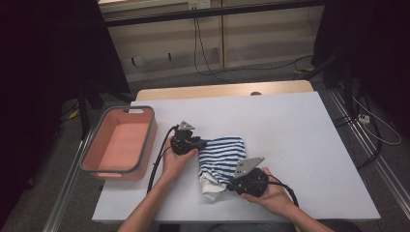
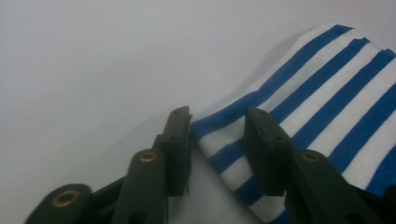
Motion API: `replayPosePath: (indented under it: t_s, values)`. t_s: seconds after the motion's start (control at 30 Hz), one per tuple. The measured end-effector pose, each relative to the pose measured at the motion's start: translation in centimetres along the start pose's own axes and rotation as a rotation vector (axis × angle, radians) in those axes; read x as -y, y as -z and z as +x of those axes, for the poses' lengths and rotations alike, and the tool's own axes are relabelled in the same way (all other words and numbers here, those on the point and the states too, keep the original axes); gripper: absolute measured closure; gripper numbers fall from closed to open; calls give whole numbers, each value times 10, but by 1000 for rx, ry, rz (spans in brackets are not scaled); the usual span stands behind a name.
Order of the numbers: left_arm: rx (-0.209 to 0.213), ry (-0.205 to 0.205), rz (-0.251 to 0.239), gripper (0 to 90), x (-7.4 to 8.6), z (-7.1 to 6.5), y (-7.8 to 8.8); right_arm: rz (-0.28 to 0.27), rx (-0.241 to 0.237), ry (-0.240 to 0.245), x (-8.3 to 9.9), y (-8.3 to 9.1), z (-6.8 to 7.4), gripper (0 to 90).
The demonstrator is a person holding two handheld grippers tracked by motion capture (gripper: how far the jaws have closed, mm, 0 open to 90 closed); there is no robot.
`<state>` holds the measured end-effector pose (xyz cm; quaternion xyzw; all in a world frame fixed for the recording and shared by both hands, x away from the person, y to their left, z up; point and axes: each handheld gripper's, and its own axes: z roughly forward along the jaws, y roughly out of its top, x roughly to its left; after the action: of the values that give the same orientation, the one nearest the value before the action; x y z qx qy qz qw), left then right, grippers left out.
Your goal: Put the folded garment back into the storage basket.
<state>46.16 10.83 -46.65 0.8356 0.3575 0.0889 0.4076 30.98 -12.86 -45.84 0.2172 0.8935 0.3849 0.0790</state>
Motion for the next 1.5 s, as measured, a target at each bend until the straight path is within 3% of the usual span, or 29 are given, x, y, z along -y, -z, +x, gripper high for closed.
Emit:
replayPosePath:
  t_s: [0.13, 0.17, 0.2, 0.33, 0.53, 0.93, 1.5]
  values:
    - [18, 14, 1, 701, 1, 0, 0, 1, 2, -2, 0, 0, 0, 802]
    - [32, 7, 10, 734, 1, 0, 1, 1, 3, -3, 0, 0, 0, 802]
    - [56, 25, 5, 793, 2, -1, 0, 1, 3, -4, 0, 0, 1, 802]
    - [40, 30, 9, 837, 1, -4, 0, 2, 9, -4, 0, 0, 1, 802]
    - [26, 46, -15, 854, 1, -5, 1, -1, 11, -6, 0, 1, 2, 803]
    - [48, 47, -82, 856, -5, -6, 14, -34, 19, -16, 0, 5, 3, 805]
    - [71, 21, -178, 857, -19, -12, 38, -111, 11, -32, -2, 12, 4, 806]
